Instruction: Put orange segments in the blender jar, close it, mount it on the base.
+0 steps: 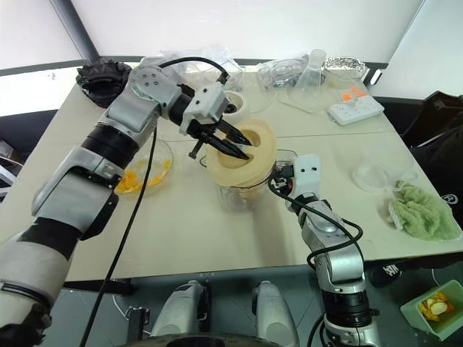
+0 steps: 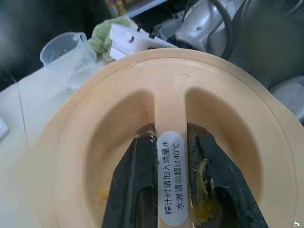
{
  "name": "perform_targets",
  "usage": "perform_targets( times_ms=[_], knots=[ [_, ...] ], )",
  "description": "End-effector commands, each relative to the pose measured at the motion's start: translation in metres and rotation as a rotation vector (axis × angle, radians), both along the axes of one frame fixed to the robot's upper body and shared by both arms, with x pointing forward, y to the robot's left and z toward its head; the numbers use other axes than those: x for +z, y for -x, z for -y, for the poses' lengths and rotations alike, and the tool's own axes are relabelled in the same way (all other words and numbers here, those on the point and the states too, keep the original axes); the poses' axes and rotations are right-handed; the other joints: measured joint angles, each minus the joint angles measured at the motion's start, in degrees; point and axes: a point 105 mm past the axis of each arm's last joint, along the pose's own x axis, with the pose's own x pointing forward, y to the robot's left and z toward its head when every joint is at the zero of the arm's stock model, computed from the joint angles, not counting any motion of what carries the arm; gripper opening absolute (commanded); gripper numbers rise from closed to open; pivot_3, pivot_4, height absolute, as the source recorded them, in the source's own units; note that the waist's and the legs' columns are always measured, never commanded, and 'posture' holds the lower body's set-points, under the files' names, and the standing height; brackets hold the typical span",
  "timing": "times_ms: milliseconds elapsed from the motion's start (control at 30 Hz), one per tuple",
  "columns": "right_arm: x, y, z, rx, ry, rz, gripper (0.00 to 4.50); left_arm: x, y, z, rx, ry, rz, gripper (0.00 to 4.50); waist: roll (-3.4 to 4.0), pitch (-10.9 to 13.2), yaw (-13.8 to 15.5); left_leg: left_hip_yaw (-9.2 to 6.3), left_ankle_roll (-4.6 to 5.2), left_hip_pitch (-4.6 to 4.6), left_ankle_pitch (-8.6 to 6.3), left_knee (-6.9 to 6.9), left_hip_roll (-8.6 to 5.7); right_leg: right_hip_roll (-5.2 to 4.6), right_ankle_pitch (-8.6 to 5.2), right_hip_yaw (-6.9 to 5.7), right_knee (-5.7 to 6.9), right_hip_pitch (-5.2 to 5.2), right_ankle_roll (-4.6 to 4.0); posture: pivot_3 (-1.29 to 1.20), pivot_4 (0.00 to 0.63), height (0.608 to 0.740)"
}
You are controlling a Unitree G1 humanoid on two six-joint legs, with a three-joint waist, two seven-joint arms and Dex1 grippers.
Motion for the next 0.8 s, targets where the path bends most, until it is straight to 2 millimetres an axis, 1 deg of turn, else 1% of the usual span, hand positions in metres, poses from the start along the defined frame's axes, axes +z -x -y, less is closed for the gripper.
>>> perform_targets(
  times_ms=[33,200,333,500,633,800],
  knots=[
    [0.015,0.004,-0.011,0.038,-0.027,0.056,0.98,-0.016,-0.006,-0.001,0.019,-0.080,0.015,0.28,0.01,-0.01,0.01,0.00,0.00,0.00,0.00,0.00,0.00,0.00,0.00,0.00,0.00,0.00,0.00,0.00,0.150,0.740],
    [0.014,0.005,-0.013,0.041,-0.032,0.052,0.98,-0.035,-0.010,-0.004,0.041,-0.166,-0.007,0.28,0.02,-0.06,0.05,-0.02,0.00,0.05,0.00,0.00,0.00,0.00,0.00,0.00,0.00,0.06,-0.01,0.00,0.150,0.740],
    [0.016,0.004,-0.012,0.040,-0.029,0.061,0.98,-0.051,-0.009,-0.011,0.046,-0.245,-0.020,0.28,0.03,-0.10,-0.02,-0.04,0.00,0.22,0.00,0.01,0.00,0.00,-0.01,0.01,0.00,0.21,-0.02,0.00,0.150,0.740],
    [0.025,0.003,-0.013,0.030,-0.031,0.101,0.98,-0.061,-0.007,-0.015,0.063,-0.292,-0.051,0.28,0.08,-0.15,-0.18,-0.04,0.00,0.34,0.00,-0.01,0.02,0.00,-0.01,0.03,0.00,0.30,-0.04,0.00,0.150,0.740],
    [0.033,0.005,-0.017,0.054,-0.013,0.159,0.98,-0.066,-0.012,-0.010,0.174,-0.286,-0.099,0.28,0.09,-0.17,-0.15,-0.03,0.00,0.41,0.00,-0.01,0.02,0.00,-0.01,0.04,0.00,0.38,-0.04,0.00,0.150,0.740],
    [0.041,0.005,-0.025,0.079,-0.029,0.209,0.98,-0.076,-0.015,-0.015,0.305,-0.302,-0.114,0.28,0.10,-0.18,-0.10,-0.03,0.00,0.57,0.00,-0.01,0.02,0.00,-0.02,0.07,0.00,0.54,-0.04,0.00,0.150,0.740]
  ],
)
